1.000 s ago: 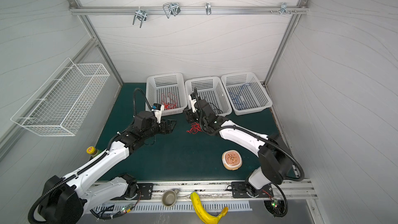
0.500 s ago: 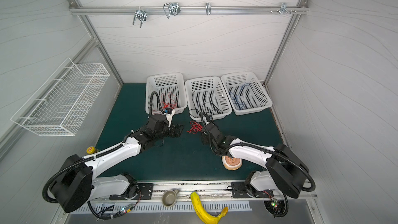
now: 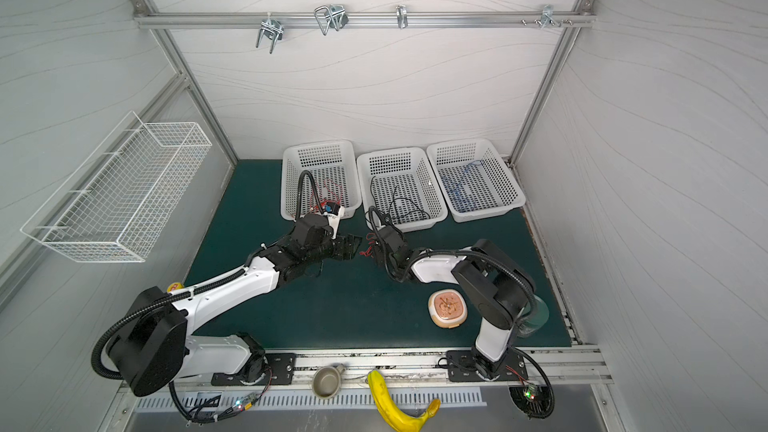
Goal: Untangle the cables
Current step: 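Grasp the tangled red wire bundle on the table with the right gripper, then lift the red bundle toward the left gripper and grasp it with the left gripper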
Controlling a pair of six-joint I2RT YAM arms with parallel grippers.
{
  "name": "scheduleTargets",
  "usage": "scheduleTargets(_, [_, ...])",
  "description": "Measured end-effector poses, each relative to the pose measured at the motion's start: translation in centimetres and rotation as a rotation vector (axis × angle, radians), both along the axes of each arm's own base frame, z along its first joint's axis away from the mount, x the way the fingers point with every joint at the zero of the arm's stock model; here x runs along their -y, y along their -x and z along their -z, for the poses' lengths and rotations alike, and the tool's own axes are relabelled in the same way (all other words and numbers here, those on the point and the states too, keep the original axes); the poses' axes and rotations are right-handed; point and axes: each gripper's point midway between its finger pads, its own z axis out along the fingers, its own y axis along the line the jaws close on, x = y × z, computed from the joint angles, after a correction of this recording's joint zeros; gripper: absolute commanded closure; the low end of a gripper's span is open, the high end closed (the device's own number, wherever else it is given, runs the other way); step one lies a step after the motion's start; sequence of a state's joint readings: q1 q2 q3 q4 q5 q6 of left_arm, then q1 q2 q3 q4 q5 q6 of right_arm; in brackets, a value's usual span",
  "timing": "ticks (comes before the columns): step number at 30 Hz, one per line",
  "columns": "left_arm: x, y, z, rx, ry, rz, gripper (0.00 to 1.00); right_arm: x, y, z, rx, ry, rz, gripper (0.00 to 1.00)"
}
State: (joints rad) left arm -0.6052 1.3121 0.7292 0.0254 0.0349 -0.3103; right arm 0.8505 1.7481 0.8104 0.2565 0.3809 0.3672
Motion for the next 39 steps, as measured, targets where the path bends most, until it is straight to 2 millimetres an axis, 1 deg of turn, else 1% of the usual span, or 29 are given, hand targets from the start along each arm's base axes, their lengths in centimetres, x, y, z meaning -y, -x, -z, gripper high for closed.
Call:
scheduleTargets(3, [-0.1, 0.1, 0.2, -0.005, -0.006, -0.002, 0.18, 0.1, -0.1, 0.9, -0.011, 0.009, -0.003, 0.65])
scheduleTargets(4, [-0.1, 0.1, 0.2, -0.006, -0.008, -0.003, 0.18, 0.0, -0.1, 0.9, -0.012, 0.001, -0.006, 0.72])
scheduleTargets(5, [-0.2, 0.1, 0.2, -0.006, -0.009, -0.004, 0.18, -0.1, -0.1, 0.8, -0.006, -0.007, -0.013, 0.76])
scheduleTargets(6, [-0.2, 0.1, 0.3, -0.007, -0.010, -0.004, 0.18, -0.2, 0.0, 0.7, -0.001, -0.016, -0.019, 0.78])
scheduleTargets(9, [-0.2, 0.1, 0.4, -0.012, -0.013, -0.005, 0.18, 0.0, 1.1, 0.8, -0.004, -0.027, -0.059, 0.91])
scheduleTargets(13, [-0.2, 0.1, 0.4, -0.013, -0.013, -0.003, 0.18, 0.3, 3.2, -0.3, 0.007, -0.041, -0.126, 0.99])
scheduleTargets(17, [0.0, 0.2, 0.4, -0.015, -0.009, 0.007, 0.18, -0.7, 5.5, -2.2, 0.022, -0.062, -0.227, 1.00])
scheduleTargets(19, [0.2, 0.4, 0.4, -0.018, -0.003, 0.020, 0.18, -1.5, 6.5, -3.6, 0.029, -0.100, -0.282, 1.00])
scheduleTargets(23, [0.8, 0.8, 0.1, -0.026, 0.021, 0.056, 0.18, -2.3, 7.7, -6.5, 0.048, -0.180, -0.353, 0.96])
scheduleTargets(27, [1.5, 1.4, -1.2, -0.013, 0.070, 0.103, 0.18, -2.9, 8.6, -8.4, 0.058, -0.234, -0.410, 0.95])
scheduleTargets(30, [1.8, 1.9, -2.3, 0.003, 0.098, 0.129, 0.19, -3.2, 9.0, -9.0, 0.053, -0.254, -0.437, 0.94])
scheduleTargets(34, [2.1, 2.5, -3.5, 0.024, 0.123, 0.162, 0.21, -3.4, 9.1, -9.3, 0.046, -0.261, -0.447, 0.94])
scheduleTargets(39, [2.3, 3.2, -6.7, 0.106, 0.181, 0.202, 0.24, -3.5, 9.6, -9.0, 0.021, -0.260, -0.467, 0.94])
